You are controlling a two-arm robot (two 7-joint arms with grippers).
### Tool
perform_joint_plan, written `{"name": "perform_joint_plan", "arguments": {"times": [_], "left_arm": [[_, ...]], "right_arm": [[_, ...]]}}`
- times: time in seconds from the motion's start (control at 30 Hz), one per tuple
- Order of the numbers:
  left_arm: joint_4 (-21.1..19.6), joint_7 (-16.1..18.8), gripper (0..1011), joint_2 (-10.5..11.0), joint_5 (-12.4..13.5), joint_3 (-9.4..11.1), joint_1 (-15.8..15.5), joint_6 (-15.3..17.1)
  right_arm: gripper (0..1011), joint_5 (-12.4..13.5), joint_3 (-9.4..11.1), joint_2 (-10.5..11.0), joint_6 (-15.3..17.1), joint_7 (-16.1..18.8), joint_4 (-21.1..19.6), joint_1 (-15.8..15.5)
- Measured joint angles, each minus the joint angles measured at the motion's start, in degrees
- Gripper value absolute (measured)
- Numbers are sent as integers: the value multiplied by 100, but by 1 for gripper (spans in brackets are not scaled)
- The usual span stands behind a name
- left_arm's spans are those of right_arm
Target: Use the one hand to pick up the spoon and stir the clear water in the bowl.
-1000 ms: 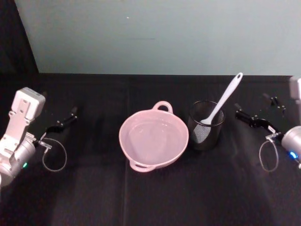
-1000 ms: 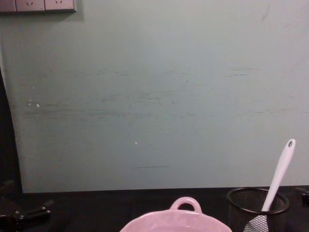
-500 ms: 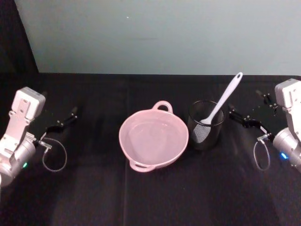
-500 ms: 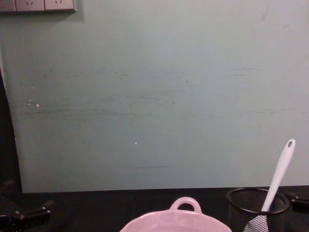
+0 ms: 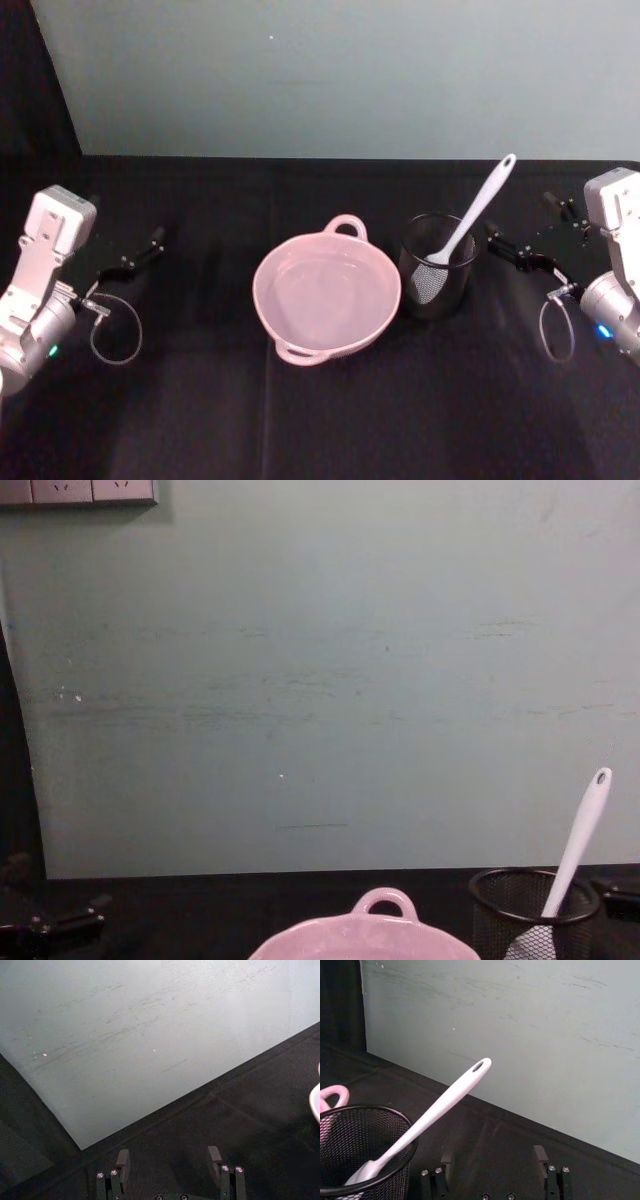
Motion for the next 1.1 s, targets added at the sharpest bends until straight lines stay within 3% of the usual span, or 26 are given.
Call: {"name": "perform_joint_plan", "arguments": {"times": [1.1], "left_arm": [[0, 0, 1011, 0, 0, 0, 0, 0]], "right_arm": [[1002, 3, -5, 9, -9, 7, -8, 0]]}}
